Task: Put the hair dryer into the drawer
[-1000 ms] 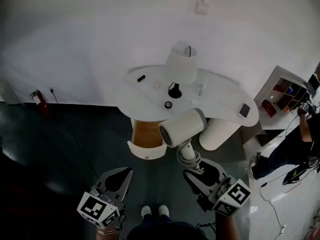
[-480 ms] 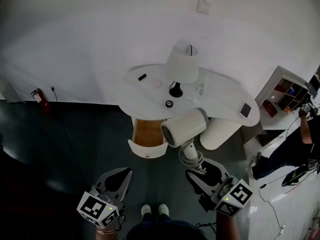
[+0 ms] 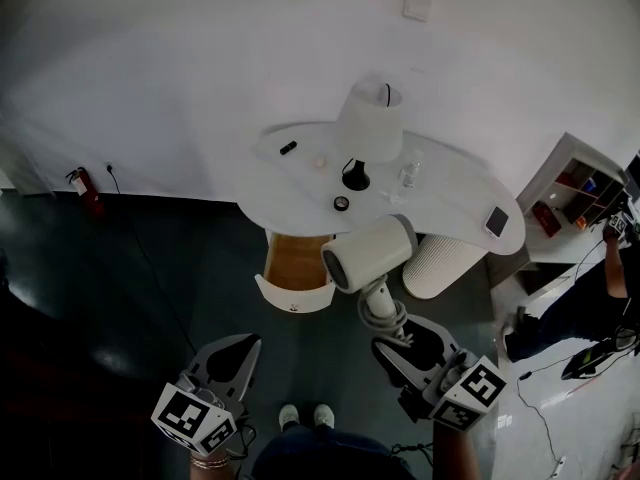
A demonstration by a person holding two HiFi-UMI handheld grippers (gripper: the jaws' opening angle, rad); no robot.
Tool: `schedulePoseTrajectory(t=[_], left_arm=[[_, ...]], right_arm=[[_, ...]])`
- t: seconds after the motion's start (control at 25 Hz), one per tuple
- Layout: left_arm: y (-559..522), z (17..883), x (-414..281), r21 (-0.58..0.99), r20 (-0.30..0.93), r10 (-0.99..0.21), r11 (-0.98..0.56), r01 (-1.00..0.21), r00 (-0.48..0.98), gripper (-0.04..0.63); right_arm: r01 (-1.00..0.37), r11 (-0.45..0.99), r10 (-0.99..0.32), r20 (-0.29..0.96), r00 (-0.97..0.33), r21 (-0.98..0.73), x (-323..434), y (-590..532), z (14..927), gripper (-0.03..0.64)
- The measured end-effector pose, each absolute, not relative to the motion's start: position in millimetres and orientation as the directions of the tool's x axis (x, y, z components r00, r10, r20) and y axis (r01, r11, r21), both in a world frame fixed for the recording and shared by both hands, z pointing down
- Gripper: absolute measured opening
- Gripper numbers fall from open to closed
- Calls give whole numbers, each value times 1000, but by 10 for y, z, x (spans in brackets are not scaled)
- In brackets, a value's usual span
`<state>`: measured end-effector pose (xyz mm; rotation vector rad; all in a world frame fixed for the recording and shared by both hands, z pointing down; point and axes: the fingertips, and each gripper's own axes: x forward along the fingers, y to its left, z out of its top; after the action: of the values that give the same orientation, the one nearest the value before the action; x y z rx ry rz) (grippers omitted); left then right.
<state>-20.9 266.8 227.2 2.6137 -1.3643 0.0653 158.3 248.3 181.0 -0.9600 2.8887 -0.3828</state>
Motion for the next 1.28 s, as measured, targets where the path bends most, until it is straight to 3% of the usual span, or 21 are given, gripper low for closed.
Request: schedulePoseTrajectory(t=[1.28], left_arm=[[2486,2499,-13,167,178,-862,-449,-878,474,15]], right_arm=[[-490,814,-494,71,-867,-311,1710,2111,2205,219]])
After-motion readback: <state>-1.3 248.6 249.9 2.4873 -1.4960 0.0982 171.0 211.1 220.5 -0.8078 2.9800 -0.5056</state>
